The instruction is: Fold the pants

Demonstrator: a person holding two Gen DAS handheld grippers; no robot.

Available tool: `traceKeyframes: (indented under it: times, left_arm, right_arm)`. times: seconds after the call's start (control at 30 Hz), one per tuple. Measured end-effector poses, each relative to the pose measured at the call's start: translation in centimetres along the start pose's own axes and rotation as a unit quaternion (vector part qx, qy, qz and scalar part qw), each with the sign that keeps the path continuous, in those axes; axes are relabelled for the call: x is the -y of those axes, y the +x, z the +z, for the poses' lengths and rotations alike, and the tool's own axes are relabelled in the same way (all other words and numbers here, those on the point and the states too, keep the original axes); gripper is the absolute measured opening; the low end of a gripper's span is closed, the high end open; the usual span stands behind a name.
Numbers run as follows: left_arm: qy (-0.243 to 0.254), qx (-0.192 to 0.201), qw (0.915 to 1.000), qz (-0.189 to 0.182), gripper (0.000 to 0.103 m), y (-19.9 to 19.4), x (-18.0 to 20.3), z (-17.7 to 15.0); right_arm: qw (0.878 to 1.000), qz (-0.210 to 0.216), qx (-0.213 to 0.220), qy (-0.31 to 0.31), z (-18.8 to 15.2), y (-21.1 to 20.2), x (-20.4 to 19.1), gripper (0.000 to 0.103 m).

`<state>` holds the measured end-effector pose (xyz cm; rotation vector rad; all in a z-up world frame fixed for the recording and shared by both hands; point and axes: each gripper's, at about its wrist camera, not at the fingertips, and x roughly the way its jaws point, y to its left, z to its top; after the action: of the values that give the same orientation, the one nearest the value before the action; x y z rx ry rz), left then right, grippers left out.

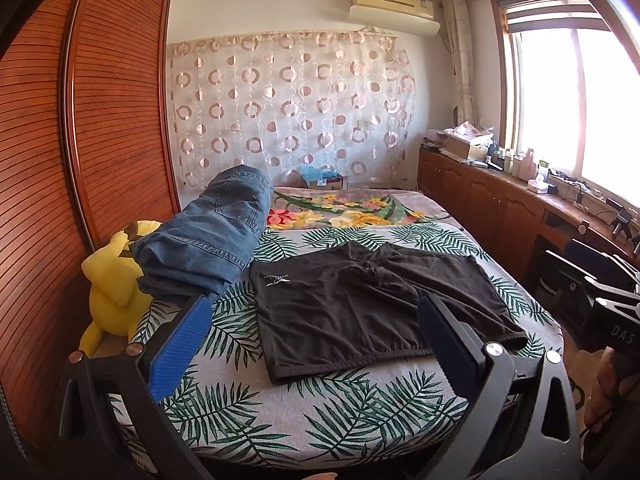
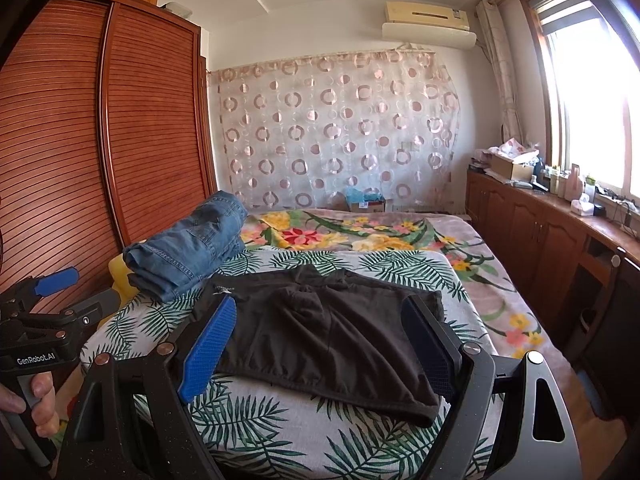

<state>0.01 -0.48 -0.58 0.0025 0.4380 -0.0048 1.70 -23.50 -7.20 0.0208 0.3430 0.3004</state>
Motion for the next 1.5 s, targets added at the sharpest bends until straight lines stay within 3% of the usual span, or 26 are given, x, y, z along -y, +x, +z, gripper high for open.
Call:
traceKeyframes:
  times: [1.5]
  left_arm:
    - [0.001,-0.007,1.0000,-0.004,0.103,0.58,-0.19,-0.52]
  right_arm:
    - [1.000,-0.001,-0.002,0.004,-0.06,0.00,-0.05,0.086]
